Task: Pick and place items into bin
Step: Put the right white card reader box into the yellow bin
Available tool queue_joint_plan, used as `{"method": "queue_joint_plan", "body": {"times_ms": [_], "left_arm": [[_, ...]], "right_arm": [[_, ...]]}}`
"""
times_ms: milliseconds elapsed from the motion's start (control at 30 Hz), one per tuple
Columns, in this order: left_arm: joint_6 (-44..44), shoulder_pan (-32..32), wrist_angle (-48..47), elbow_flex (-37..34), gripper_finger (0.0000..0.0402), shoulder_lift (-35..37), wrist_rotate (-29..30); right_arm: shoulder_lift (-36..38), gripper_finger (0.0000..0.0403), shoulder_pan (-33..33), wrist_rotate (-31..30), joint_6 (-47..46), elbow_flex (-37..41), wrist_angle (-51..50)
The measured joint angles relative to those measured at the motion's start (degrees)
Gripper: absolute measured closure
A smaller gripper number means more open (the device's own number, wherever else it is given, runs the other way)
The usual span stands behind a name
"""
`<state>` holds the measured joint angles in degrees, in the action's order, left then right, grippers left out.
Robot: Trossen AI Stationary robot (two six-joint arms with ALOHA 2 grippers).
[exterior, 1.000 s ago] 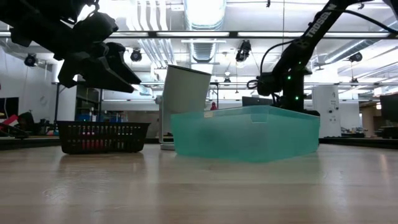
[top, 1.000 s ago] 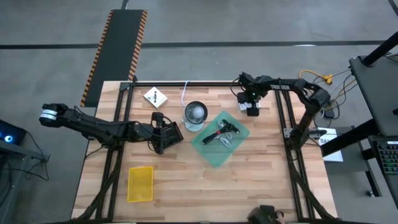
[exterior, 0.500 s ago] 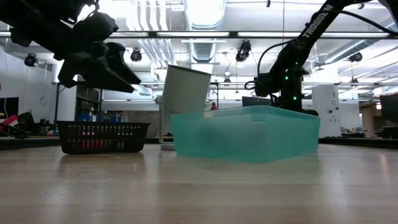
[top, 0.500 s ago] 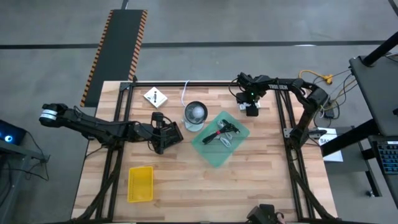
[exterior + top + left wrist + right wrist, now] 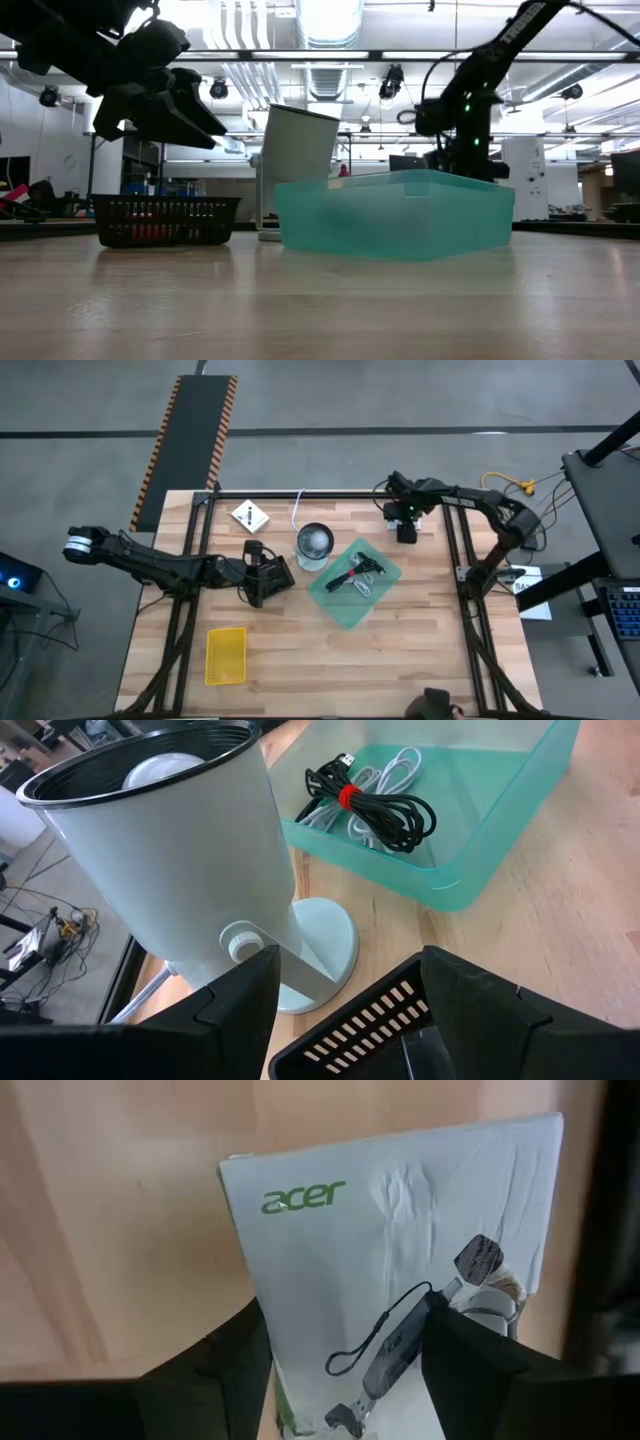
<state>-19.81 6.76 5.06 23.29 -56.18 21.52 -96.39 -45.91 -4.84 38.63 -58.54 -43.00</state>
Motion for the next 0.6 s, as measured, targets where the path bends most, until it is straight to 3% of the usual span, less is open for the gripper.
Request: {"method": "queue_joint_plan", "body": {"times_ms": [167, 333, 600], "left_arm": [[0.0, 0.0, 0.1, 0.0, 0.0175, 0.1, 0.0], [0.1, 0.0, 0.7, 0.2, 0.0175, 0.1, 0.0], [1.3, 0.0, 0.5, 1.4, 0.0175, 0.2, 0.0]], "right_arm": [[7.4, 0.0201, 0.5, 1.1, -4.1, -0.1, -0.1], [15.6, 0.0202, 2.3, 6.6, -11.1, -0.1, 0.3], [26.9, 0.0202, 12.1, 7.9, -17.4, 0.2, 0.9]]}}
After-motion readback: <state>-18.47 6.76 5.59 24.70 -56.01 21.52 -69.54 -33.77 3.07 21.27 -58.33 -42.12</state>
